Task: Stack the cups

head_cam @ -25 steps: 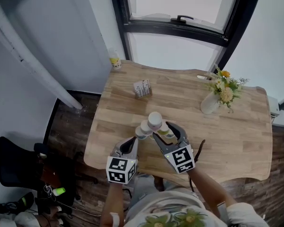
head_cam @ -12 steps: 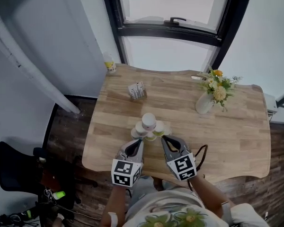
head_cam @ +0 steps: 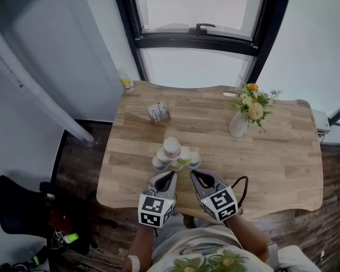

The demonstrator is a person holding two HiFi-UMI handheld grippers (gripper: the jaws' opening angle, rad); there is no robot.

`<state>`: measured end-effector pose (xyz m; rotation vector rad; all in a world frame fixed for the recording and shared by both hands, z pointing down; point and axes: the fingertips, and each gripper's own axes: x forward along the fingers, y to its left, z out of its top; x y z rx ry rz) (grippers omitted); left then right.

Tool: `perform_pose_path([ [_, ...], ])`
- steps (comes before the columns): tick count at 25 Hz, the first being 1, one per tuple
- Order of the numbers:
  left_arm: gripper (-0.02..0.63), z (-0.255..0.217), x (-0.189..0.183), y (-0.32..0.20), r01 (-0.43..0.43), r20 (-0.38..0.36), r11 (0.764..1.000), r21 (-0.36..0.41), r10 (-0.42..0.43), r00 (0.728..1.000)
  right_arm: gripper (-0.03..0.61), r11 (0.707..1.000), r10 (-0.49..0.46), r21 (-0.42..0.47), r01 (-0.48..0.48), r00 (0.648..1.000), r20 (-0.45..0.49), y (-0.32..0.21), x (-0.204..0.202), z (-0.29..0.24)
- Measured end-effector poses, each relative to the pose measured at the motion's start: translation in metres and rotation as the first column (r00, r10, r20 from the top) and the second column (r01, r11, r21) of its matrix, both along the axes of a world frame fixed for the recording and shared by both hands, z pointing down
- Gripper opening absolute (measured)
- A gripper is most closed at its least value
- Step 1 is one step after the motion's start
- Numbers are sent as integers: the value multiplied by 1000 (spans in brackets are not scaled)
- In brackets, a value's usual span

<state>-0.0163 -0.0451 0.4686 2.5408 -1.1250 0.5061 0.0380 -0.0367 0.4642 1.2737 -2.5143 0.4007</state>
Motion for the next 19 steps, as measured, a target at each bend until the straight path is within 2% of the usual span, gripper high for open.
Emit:
perform_pose_path([
  [19, 6, -5, 17, 3, -24, -5, 1000, 10, 24, 1000, 0, 1000, -16, 4, 16, 1000, 4, 5, 4, -3],
])
